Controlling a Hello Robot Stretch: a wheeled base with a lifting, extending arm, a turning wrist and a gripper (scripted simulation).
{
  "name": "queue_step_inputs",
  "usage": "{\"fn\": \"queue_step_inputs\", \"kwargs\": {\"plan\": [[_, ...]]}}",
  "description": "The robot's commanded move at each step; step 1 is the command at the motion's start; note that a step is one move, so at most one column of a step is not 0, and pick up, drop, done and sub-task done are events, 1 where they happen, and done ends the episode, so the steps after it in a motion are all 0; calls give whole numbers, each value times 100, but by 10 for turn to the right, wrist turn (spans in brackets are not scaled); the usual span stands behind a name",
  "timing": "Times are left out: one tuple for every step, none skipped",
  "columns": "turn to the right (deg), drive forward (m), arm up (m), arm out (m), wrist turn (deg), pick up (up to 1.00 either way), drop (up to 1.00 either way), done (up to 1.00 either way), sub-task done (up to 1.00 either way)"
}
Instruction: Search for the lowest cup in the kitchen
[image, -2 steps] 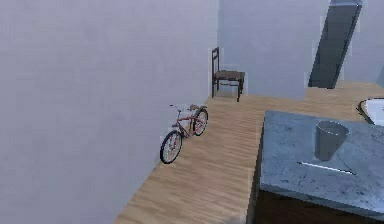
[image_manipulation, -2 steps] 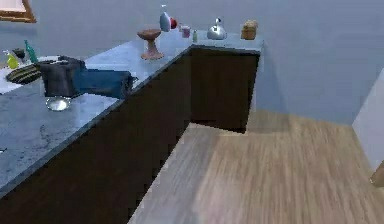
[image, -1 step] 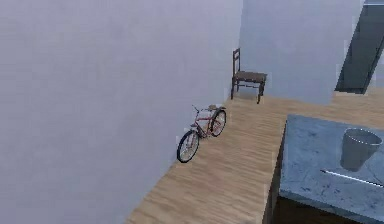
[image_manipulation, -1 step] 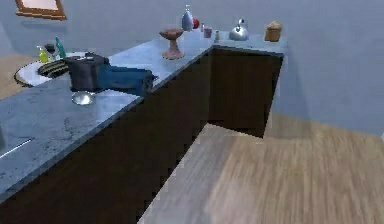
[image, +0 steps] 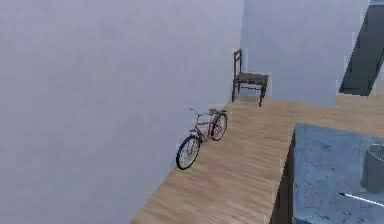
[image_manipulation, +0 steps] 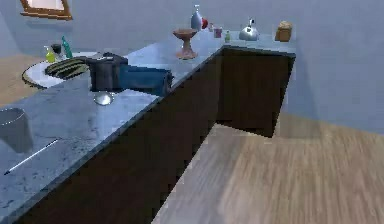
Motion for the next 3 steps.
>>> {"fn": "queue_step_inputs", "kwargs": {"plan": [[450,0,0,0,0,0,0,0,0],[450,0,0,0,0,0,0,0,0],[240,0,0,0,0,0,0,0,0]]}}
